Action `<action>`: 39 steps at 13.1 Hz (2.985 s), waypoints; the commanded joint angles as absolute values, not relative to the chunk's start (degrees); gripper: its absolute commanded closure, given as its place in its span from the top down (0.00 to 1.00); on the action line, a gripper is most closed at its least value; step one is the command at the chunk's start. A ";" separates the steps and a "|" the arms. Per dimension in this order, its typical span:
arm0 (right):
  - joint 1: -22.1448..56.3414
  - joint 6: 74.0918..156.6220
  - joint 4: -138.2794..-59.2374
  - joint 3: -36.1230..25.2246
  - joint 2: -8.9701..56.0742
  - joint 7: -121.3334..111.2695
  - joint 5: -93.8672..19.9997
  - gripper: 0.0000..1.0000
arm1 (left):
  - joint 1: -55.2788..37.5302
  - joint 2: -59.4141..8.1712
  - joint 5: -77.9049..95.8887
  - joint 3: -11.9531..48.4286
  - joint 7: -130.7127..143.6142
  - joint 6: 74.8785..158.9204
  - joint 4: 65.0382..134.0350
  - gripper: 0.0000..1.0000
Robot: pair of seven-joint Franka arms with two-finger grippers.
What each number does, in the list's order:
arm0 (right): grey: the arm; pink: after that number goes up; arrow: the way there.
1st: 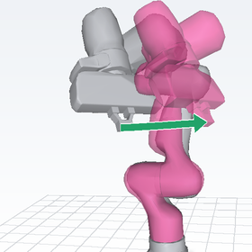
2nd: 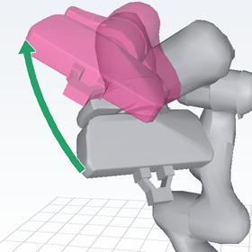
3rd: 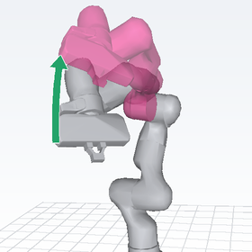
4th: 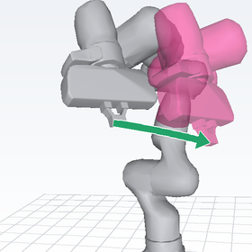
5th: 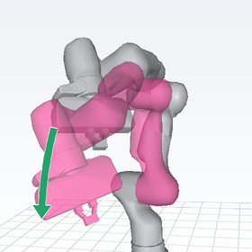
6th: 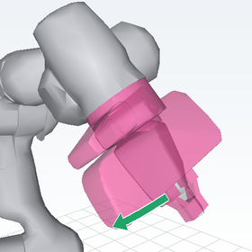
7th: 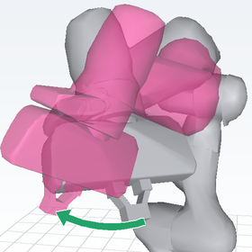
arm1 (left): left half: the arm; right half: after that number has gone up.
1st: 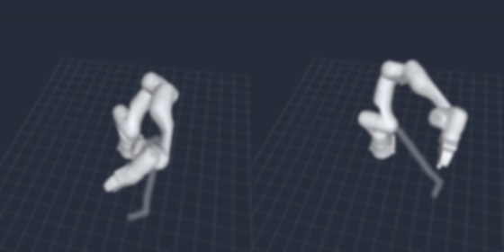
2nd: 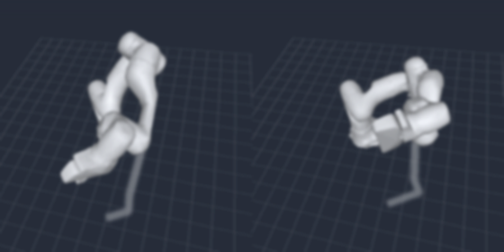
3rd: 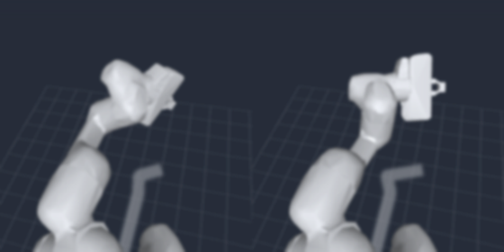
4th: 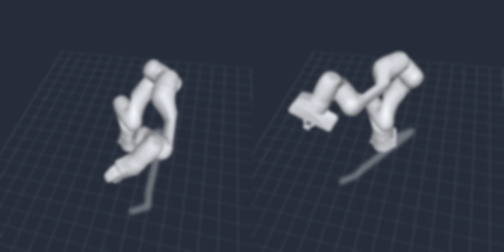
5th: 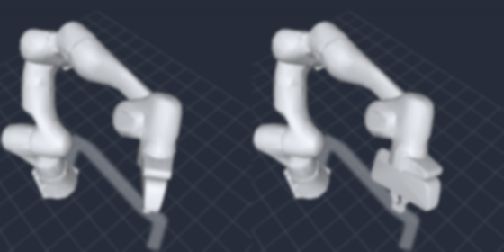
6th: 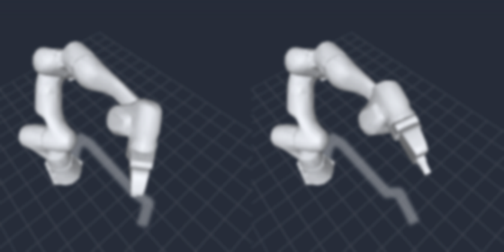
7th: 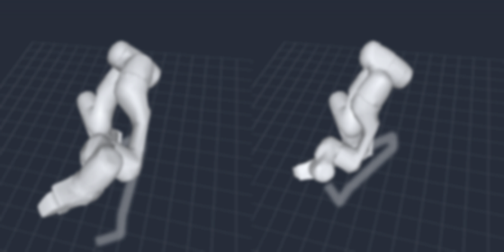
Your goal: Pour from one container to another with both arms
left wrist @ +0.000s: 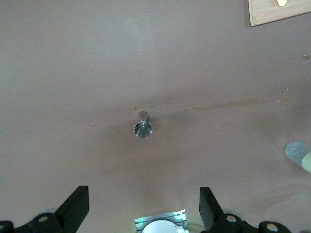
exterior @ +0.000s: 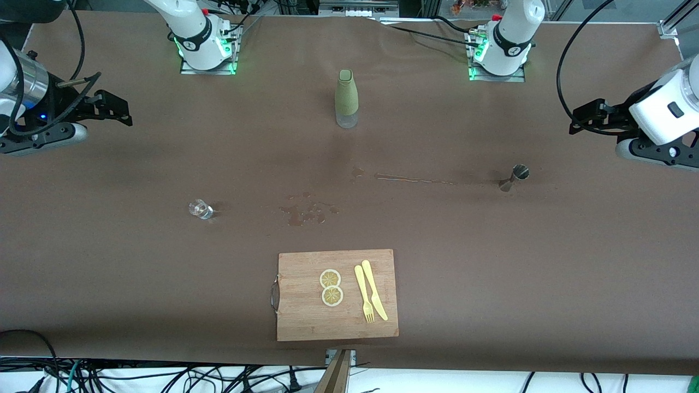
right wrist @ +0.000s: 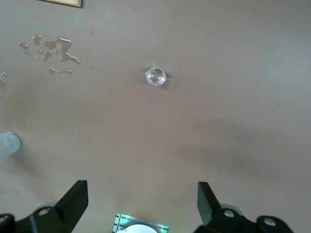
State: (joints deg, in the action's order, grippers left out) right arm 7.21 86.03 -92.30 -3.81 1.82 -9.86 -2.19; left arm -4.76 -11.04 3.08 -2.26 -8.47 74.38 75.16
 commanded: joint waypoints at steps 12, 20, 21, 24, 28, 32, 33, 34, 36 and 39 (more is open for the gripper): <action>6.85 87.01 -92.29 -4.13 0.70 -10.99 -2.11 1.00 | -0.81 -13.35 20.28 -17.31 -45.22 69.35 78.75 1.00; 3.79 87.01 -92.29 -4.30 3.33 -50.11 -12.63 1.00 | 8.16 -21.33 33.20 -17.40 -75.89 68.03 82.88 1.00; 3.26 87.19 -92.37 -5.18 4.21 -56.97 -14.14 1.00 | 9.39 -23.53 35.14 -17.40 -80.72 67.94 82.97 1.00; 1.06 88.32 -93.25 -6.06 6.15 -70.45 -17.39 1.00 | 11.86 -27.50 38.92 -17.40 -91.72 67.94 85.94 1.00; -0.26 89.82 -95.27 -9.83 10.09 -87.84 -26.17 1.00 | 15.46 -38.12 46.30 -17.40 -111.05 68.03 90.34 1.00; -4.03 89.74 -95.71 -12.39 16.07 -104.54 -33.64 1.00 | 17.66 -45.95 52.11 -17.66 -130.64 68.47 94.30 1.00; -5.09 89.56 -95.97 -13.09 18.00 -108.85 -36.19 1.00 | 17.67 -47.45 53.34 -17.93 -135.04 68.47 94.65 1.00; -6.05 89.13 -96.15 -13.44 19.93 -113.07 -38.73 1.00 | 17.67 -48.85 54.39 -17.93 -139.44 68.47 94.75 1.00; -7.46 89.03 -97.29 -13.54 23.10 -121.25 -42.69 1.00 | 17.67 -51.32 56.24 -17.93 -147.62 68.55 95.01 1.00; -9.31 88.95 -98.09 -13.54 28.45 -130.31 -48.14 1.00 | 17.58 -51.68 60.55 -17.93 -156.51 71.35 99.65 1.00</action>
State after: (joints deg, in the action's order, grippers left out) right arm -8.15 89.58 -97.97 -13.69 25.90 -125.05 -44.53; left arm 17.88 -52.20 57.99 -17.44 -148.59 68.92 96.02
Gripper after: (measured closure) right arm 0.000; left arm 0.000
